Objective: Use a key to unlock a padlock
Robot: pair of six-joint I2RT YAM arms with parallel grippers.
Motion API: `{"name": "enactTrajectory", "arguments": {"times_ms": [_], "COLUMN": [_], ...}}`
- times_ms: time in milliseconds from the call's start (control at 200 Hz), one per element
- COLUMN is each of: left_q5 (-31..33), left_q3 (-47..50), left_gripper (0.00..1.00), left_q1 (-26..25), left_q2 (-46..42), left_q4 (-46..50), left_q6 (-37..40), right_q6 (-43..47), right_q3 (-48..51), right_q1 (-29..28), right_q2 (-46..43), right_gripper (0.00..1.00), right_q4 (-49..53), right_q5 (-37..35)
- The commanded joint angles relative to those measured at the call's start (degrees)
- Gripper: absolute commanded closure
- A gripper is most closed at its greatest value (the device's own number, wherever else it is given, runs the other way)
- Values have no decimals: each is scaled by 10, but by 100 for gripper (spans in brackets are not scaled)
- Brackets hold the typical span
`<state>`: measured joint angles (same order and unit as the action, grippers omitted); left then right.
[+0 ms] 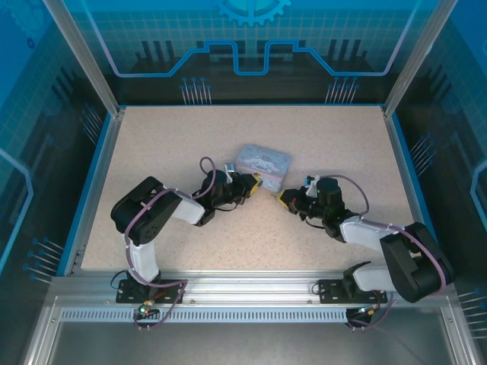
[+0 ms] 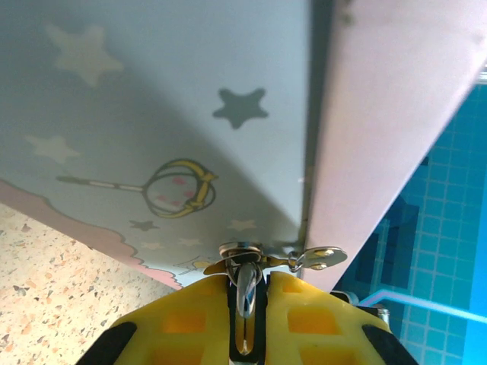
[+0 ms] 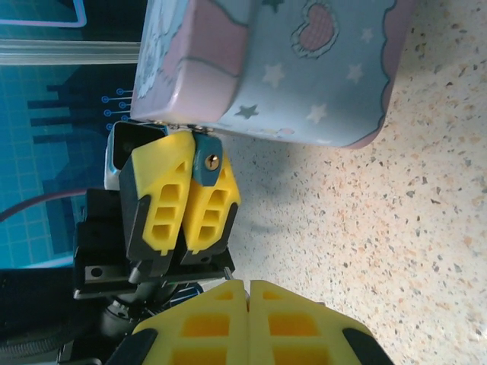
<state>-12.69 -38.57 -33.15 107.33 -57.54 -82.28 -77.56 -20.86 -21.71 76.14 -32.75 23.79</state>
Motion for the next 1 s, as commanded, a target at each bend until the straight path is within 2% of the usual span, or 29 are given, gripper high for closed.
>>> {"name": "enactTrajectory", "arguments": {"times_ms": [0,410,995], "left_q5": [19,42,31], "left_q3": [6,2,-8], "left_gripper": [100,100,100], "left_q1": [0,-15,-22], "left_q2": [0,6,6], "left_q4": [-78,-102,-116], "left_q6": [-12,-39,-55], "right_q6": [-26,-66,-79], "right_q3": [-7,-17,-51], "right_q1": [0,-10,-30], "right_q2": [19,35,79], "right_gripper": [100,100,100], "right_q4": [-56,-101,-113], "right_q5": [-6,-51,-72]}}
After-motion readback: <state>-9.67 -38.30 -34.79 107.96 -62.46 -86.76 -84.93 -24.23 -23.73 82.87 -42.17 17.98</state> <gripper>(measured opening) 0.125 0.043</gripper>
